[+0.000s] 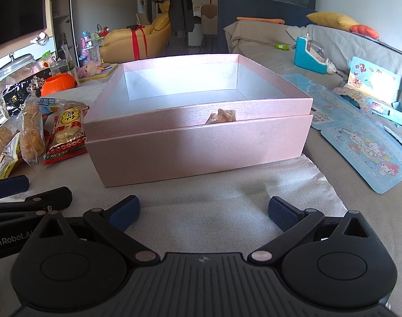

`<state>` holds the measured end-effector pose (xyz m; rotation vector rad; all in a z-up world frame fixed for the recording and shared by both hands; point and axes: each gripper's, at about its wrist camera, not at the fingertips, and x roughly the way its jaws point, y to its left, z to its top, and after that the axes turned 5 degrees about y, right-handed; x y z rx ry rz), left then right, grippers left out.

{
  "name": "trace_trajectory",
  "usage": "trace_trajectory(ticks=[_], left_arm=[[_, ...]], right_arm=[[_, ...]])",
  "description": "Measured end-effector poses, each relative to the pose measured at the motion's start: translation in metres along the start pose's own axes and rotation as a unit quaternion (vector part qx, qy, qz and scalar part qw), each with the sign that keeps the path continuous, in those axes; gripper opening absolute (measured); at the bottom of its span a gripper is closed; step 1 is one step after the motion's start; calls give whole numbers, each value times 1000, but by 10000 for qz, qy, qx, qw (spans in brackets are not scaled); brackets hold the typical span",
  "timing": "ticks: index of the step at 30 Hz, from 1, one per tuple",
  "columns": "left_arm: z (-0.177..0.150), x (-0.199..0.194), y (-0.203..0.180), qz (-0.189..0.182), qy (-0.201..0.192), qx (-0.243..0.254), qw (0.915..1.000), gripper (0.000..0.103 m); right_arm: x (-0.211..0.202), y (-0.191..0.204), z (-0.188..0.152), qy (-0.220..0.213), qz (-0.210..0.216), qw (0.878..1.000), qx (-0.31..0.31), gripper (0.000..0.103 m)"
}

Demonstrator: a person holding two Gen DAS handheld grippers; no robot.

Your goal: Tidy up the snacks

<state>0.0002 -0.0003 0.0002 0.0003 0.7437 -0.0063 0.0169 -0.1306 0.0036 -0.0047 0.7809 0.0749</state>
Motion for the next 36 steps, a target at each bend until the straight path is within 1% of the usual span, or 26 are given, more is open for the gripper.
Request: trace_trajectory(ticks=[31, 35, 36], left_arm=[[0, 0, 0, -3, -1, 6, 10000, 78], [2, -3, 0, -65, 23, 104, 9999, 78], [3, -2, 6, -89, 44, 111, 9999, 77]], right_arm=[[0, 0, 2, 1, 10, 10000, 8, 103], [1, -1, 4, 15, 46, 10000, -40, 103], [0, -3, 5, 53, 96, 9999, -100, 103]])
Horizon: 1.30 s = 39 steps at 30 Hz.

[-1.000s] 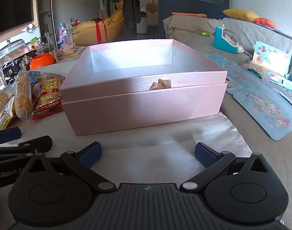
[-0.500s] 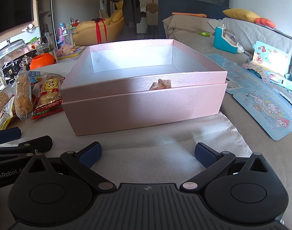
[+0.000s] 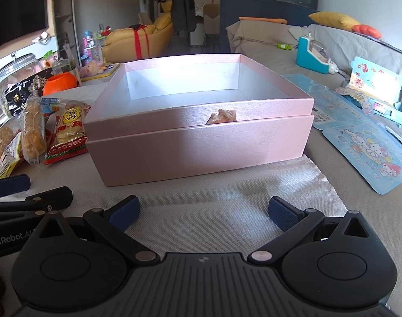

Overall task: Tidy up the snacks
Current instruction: 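Grasp the white-and-yellow wrapped snack with the right gripper while the left gripper approaches the red packet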

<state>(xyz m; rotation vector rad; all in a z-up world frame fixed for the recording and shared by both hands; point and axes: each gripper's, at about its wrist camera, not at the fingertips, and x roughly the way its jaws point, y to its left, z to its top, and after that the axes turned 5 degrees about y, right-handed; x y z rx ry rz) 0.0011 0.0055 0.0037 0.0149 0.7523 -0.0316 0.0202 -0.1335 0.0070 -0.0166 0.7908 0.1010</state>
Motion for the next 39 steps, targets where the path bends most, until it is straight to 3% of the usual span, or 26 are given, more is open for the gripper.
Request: trace_trajectory(ticks=[4, 7, 10, 14, 16, 20, 23, 28, 32, 36, 39], left_arm=[[1, -11, 16, -332, 131, -74, 9993, 73], [2, -31, 35, -768, 100, -168, 9969, 72], [8, -54, 54, -872, -160, -167, 9959, 72], [24, -71, 83, -666, -504, -393, 9957, 71], [30, -71, 99, -477, -546, -646, 9953, 71], [36, -64, 123, -291, -431, -1087, 9927, 71], [35, -59, 135, -249, -336, -1299, 9906, 71], [25, -52, 134, -372, -35, -1112, 9931, 71], [15, -48, 129, -407, 131, -905, 9950, 67], [13, -51, 138, -119, 20, -928, 9956, 66], [10, -54, 146, 202, 31, -757, 9969, 66]], right_arm=[[-6, -6, 9, 486, 346, 9978, -273, 103], [-6, -7, 8, 546, 416, 9967, -439, 103], [-7, -8, 7, 551, 455, 9961, -527, 103], [-3, -6, 16, 714, 554, 9930, -761, 103], [-2, 0, 27, 808, 849, 9892, -881, 102], [-9, 17, 47, 331, 1165, 9889, -865, 103], [0, 32, 65, 298, 1312, 9878, -790, 102], [29, 56, 95, 416, 1736, 9824, -555, 102], [45, 83, 110, 646, 2241, 9712, -475, 92], [46, 111, 114, 692, 2406, 9661, -623, 81], [45, 122, 111, 700, 2307, 9668, -848, 79]])
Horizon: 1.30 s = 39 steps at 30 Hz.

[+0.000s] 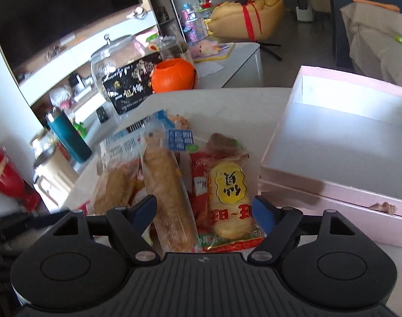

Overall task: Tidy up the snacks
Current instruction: 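Grasp the white-and-yellow wrapped snack with the right gripper while the left gripper approaches the red packet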

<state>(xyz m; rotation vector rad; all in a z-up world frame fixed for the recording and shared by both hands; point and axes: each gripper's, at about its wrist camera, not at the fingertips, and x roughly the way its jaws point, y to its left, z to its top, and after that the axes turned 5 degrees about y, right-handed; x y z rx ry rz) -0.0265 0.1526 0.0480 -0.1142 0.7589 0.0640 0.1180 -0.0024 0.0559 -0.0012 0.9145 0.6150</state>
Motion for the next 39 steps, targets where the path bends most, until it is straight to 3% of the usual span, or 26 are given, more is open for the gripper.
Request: trace_trajectory(ticks=[5, 8, 11, 17, 22, 24, 31, 36, 39], left_arm=[[-5, 16, 20, 334, 391, -141, 9986, 70], [-9, 23, 29, 467, 408, -303, 9976, 71], [-8, 25, 34, 362, 381, -406, 9978, 70], [-6, 33, 16, 140, 396, -51, 9991, 72], [-8, 36, -4, -117, 493, 469, 9976, 84], [-12, 35, -11, -114, 525, 740, 9958, 84], [-18, 26, -9, -353, 602, 670, 9953, 83], [-20, 17, -10, -408, 743, 839, 9929, 83], [-22, 14, -12, -411, 837, 1017, 9904, 81]], right_arm=[[-17, 0, -13, -102, -150, 9996, -203, 79], [-28, -2, -21, -171, -240, 9990, -332, 79], [-33, -9, -32, -112, -285, 9991, -290, 80], [-37, -26, -63, -3, -623, 9978, -245, 80], [-43, -43, -79, 41, -631, 9980, 3, 83], [-47, -46, -84, 10, -654, 9978, 43, 83], [-64, -18, -79, -135, -189, 9996, -188, 83], [-51, 17, -68, 90, 260, 9953, -927, 83], [-32, 37, -60, 212, 217, 9894, -1422, 83]])
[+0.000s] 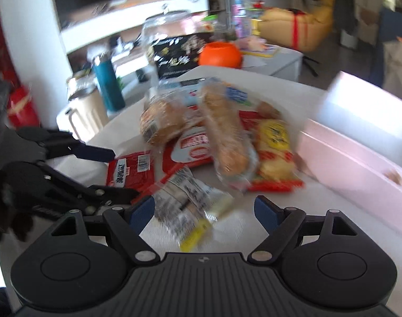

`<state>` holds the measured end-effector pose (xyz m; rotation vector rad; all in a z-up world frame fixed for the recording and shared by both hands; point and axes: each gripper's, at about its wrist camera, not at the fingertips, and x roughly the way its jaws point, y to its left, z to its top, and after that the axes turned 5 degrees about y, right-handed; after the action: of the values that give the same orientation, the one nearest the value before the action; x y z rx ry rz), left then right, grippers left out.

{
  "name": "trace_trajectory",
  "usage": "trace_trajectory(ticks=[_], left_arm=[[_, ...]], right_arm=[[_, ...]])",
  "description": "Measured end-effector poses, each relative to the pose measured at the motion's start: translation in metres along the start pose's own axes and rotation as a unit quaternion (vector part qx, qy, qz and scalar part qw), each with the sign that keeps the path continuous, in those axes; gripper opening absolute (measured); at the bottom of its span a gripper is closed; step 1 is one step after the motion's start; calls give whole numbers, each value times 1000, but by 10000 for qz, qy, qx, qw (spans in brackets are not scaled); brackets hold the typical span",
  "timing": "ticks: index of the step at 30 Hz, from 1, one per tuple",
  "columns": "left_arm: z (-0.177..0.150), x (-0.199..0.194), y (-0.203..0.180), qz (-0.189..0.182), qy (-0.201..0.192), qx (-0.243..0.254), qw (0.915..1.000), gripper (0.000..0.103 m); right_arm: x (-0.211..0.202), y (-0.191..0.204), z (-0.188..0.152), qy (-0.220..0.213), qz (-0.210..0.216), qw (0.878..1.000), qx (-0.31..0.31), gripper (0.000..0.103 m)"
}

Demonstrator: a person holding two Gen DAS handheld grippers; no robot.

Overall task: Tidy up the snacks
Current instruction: 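Grasp the white-and-yellow wrapped snack with the right gripper while the left gripper approaches the red packet, then lower the left gripper onto the red spicy-strip packet and close it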

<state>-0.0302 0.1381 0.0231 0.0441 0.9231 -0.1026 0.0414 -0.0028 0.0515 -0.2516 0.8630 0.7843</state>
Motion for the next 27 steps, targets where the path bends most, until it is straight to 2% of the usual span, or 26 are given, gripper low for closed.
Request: trace_trajectory(ticks=[4, 6, 9, 11, 16, 17, 21, 27], left_arm=[[-3, 0, -4, 35, 21, 203, 9998, 81], [-2, 1, -1, -12, 15, 132, 9999, 80], [1, 2, -4, -23, 0, 91, 10000, 79], [3, 3, -10, -95, -24, 122, 9999, 76], [8, 7, -28, -176, -41, 243, 9995, 77], [10, 7, -31, -173, -59, 257, 9995, 77], [13, 5, -36, -452, -82, 128, 9989, 77], [12, -1, -49, -651, -109, 377, 9971, 74]], right_arm=[[24, 3, 15, 258, 219, 9994, -19, 84], [25, 2, 14, 330, 342, 9989, 20, 78], [18, 1, 6, 304, 196, 9993, -18, 70], [9, -9, -3, 291, 136, 9994, 106, 69], [-17, -43, -32, 219, -301, 9974, 609, 69], [-24, -51, -38, 196, -393, 9962, 749, 70], [-44, -76, -64, 65, -849, 9888, 1223, 87], [-57, -88, -88, -159, -822, 9854, 1482, 88]])
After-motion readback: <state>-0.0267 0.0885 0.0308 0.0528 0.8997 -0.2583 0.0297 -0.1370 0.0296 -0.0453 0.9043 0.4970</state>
